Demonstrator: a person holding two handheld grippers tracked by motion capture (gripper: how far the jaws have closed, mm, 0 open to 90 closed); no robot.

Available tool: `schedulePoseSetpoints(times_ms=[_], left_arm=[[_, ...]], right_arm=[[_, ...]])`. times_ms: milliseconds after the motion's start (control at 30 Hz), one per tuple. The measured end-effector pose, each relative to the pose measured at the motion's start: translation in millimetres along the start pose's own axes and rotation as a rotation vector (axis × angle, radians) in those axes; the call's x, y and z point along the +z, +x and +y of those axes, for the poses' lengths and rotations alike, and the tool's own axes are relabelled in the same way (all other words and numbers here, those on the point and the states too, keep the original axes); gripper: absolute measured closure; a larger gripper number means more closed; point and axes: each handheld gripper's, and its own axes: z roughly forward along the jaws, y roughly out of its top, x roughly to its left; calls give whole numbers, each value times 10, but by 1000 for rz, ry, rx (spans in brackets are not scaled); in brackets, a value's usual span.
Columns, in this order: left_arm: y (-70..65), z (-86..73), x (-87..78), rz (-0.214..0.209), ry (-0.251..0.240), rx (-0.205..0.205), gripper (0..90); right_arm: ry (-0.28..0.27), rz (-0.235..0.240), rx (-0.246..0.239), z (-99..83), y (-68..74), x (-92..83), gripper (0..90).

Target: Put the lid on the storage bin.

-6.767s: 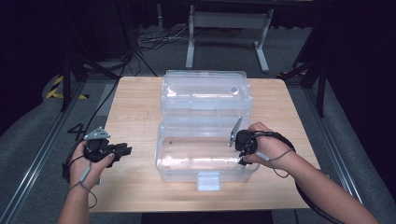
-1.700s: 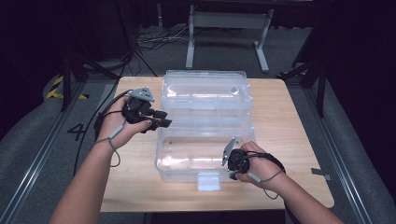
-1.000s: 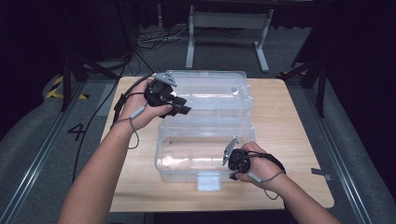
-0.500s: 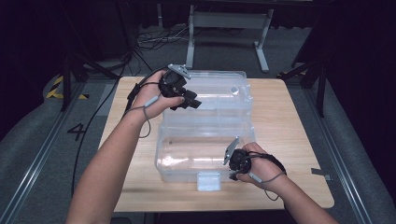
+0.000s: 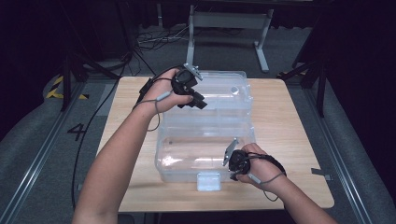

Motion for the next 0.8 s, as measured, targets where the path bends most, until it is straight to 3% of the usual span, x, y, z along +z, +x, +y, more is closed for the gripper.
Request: schedulePoseSetpoints(times_ms=[167,300,400,567,800], left_arm=[[51,5,78,-9,12,-24,648],[53,4,144,-18,55,-30,674],[52,4,154,-39,44,-34,720],[63,-1,160,-18,38,-39,815],[25,6,152,-18,40,-35,836]], right_arm=[[-4,2,1,-2,0,5,822],[-2,0,3,-2,1,5,823],[0,4,6,-2,-1,6,820],[4,5,-2,-4,-4,11,818],[0,7,1,-5,-9,21,821]])
